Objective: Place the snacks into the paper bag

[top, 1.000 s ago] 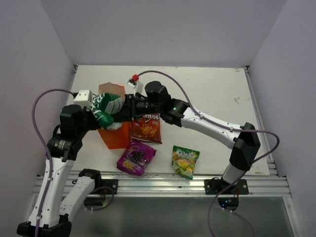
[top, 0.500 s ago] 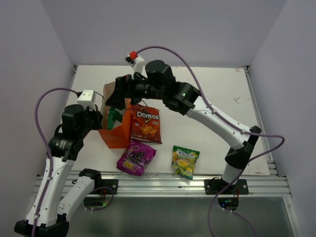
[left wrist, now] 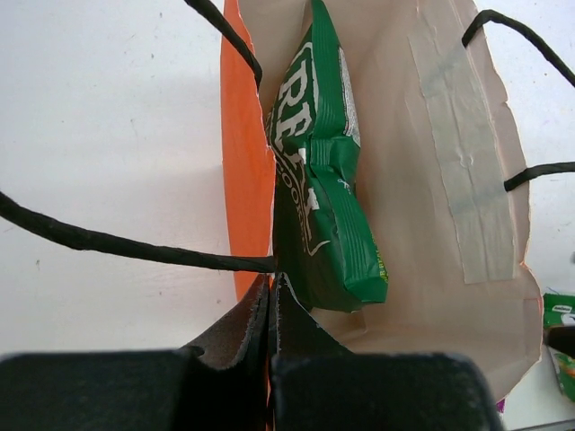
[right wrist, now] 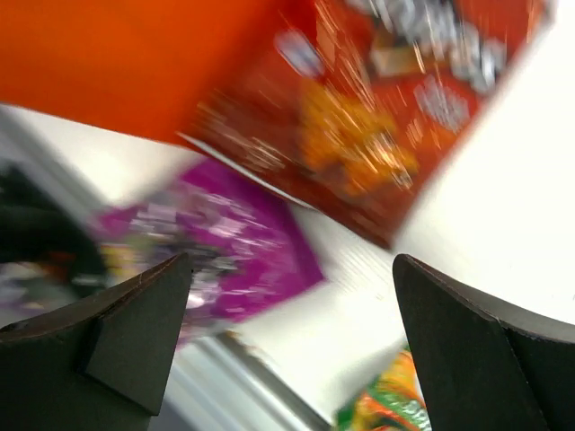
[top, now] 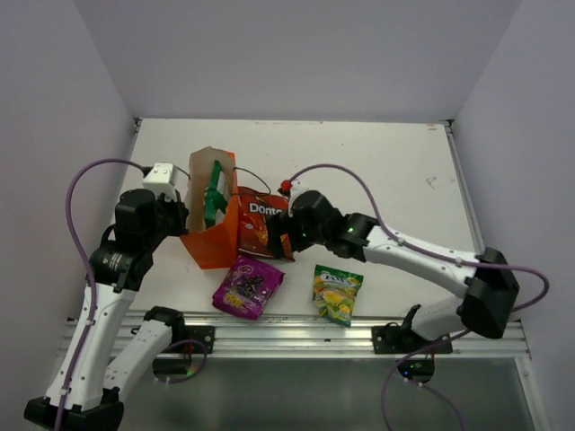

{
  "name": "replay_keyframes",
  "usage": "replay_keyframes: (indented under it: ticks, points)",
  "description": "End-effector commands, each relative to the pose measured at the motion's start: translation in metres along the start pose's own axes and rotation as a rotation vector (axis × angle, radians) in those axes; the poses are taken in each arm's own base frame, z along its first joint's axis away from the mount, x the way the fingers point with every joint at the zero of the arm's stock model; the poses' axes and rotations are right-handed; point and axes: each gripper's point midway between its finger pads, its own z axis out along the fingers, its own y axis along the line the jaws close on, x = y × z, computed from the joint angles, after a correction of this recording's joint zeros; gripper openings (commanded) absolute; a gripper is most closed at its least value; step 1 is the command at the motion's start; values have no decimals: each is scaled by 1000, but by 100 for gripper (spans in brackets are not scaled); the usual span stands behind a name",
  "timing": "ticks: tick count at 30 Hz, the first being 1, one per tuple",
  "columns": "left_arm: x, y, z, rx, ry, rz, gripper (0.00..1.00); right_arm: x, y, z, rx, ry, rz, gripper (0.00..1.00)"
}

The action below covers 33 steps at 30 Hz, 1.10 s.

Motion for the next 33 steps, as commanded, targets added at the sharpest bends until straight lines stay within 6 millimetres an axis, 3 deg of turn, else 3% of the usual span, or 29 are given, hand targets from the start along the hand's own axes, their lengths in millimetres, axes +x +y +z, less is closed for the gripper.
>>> replay_keyframes:
  ticks: [1,3,6,7,10,15,20,26,27,29,33]
  points:
    - [-6,-6,1,31,-18,22,0,44,-50,50,146,49,47,99]
    - [-5,-6,-1,33,-13,24,0,62,-62,68,164,87,57,99]
    - [-8,-7,-6,35,-17,26,0,67,-72,91,162,105,74,99]
    - [-9,-7,-8,36,-22,26,0,60,-72,97,148,90,77,99]
    - [-8,-7,-12,35,-19,29,0,62,-74,115,135,105,84,99]
    - [-7,-4,-18,22,-17,31,0,48,-62,130,87,85,103,99]
    - [-11,0,-21,2,-22,39,0,76,-70,149,104,172,107,99]
    - [-20,-1,-23,4,-38,42,0,105,-80,152,130,258,108,96]
    - [-21,-2,-23,5,-40,42,0,110,-83,152,139,279,106,90]
    - [-23,-2,-23,6,-46,44,0,119,-89,148,156,309,87,69]
    - [-23,-3,-22,11,-47,46,0,125,-92,136,169,322,77,8]
